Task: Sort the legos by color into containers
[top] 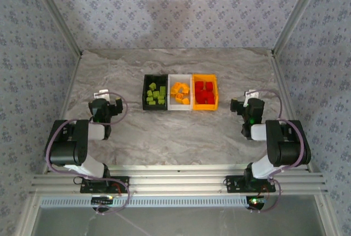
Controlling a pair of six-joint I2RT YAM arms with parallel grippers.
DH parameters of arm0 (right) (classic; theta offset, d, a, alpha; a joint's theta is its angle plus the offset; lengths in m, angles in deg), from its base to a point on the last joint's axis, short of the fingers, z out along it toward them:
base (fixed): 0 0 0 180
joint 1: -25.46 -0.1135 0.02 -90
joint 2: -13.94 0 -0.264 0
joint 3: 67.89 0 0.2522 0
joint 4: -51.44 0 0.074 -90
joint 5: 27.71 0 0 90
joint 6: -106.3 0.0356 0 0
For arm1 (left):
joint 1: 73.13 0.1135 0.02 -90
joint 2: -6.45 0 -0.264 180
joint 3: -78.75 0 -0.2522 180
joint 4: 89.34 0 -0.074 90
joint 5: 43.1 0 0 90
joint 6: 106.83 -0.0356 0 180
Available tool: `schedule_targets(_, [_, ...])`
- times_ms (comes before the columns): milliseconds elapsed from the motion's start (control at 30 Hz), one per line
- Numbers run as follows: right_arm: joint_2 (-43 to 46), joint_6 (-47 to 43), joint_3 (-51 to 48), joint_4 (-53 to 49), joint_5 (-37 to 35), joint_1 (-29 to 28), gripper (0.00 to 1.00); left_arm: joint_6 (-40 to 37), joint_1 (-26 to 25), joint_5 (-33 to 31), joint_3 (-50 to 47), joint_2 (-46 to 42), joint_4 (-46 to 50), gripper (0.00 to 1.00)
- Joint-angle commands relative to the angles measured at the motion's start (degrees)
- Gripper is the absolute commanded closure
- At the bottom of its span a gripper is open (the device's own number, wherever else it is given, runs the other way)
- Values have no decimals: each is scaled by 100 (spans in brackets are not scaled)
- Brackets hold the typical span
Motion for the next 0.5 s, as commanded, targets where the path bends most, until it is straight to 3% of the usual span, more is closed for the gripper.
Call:
schedule_targets(0, [29,51,68,216,-105,9,0,72,27,-8,118,-40,-208,0])
schedule_targets(467, [20,19,63,230,-238,-54,0,72,27,-10,121,-38,-208,0])
